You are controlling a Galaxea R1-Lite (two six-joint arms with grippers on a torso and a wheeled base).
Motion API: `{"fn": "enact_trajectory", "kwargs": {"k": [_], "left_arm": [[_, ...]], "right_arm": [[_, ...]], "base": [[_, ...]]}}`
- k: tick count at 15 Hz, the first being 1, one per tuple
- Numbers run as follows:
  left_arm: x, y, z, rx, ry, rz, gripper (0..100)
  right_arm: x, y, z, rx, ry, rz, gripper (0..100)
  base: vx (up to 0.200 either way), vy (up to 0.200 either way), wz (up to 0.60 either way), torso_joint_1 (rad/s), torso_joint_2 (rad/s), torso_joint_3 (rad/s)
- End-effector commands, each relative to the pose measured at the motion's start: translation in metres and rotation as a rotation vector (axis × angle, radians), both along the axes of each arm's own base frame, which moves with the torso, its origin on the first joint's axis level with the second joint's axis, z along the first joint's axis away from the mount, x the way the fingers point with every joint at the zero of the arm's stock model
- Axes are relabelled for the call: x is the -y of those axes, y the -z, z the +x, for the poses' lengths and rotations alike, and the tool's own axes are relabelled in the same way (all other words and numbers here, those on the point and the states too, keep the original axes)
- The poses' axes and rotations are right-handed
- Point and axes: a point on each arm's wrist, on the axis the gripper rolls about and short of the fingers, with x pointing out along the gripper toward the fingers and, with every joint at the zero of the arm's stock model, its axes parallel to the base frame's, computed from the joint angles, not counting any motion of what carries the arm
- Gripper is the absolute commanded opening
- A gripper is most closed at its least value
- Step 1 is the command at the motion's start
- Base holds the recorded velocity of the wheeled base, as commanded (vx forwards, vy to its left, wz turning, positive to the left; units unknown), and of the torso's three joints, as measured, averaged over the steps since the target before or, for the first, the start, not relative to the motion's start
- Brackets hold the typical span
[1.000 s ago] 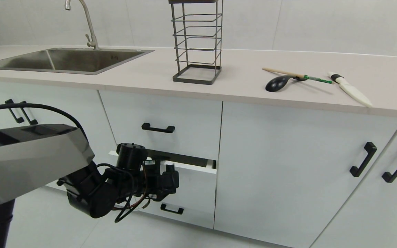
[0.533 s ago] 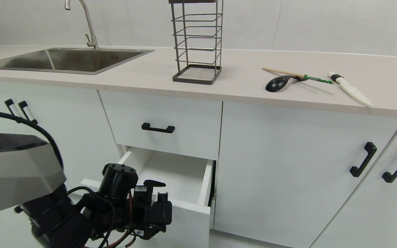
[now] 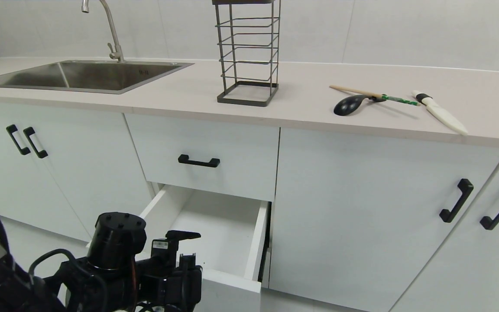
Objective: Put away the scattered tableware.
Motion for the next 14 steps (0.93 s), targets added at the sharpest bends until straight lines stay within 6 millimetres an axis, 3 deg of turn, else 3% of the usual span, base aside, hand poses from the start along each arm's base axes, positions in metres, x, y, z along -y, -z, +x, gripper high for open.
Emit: {"fn": "enact_trajectory", "kwargs": {"k": [1,6,10,11,12,14], "left_arm": [[0.000,-0.005,-0.002,0.018,0.004,-0.011,100],[0.001,-0.026,-0.018,0.062,0.015,-0.092,100],[-0.013,-0.078,-0.038,0.068,-0.135,-0.438,100],[-0.013,-0.078,-0.039,0.065,-0.138,-0.445,100],[-0.037,-0.093,-0.041,0.013,-0.322,-0.625,100],[-0.064,-0.097,-0.047,-0.040,-0.487,-0.754,100]], "right_arm": [[0.000,0.000,0.000,-0.002,-0.001,0.000,0],[0.000,0.000,0.000,-0.002,-0.001,0.000,0],[0.000,0.000,0.000,-0.002,-0.001,0.000,0],[0.000,0.000,0.000,-0.002,-0.001,0.000,0],[0.000,0.000,0.000,-0.002,-0.001,0.000,0],[0.000,0.000,0.000,-0.002,-0.001,0.000,0]], "base": [[0.000,0.000,0.00,0.000,0.00,0.000],[0.000,0.000,0.00,0.000,0.00,0.000],[0.000,0.000,0.00,0.000,0.00,0.000],[0.000,0.000,0.00,0.000,0.00,0.000],[0.000,0.000,0.00,0.000,0.00,0.000],[0.000,0.000,0.00,0.000,0.00,0.000]]}}
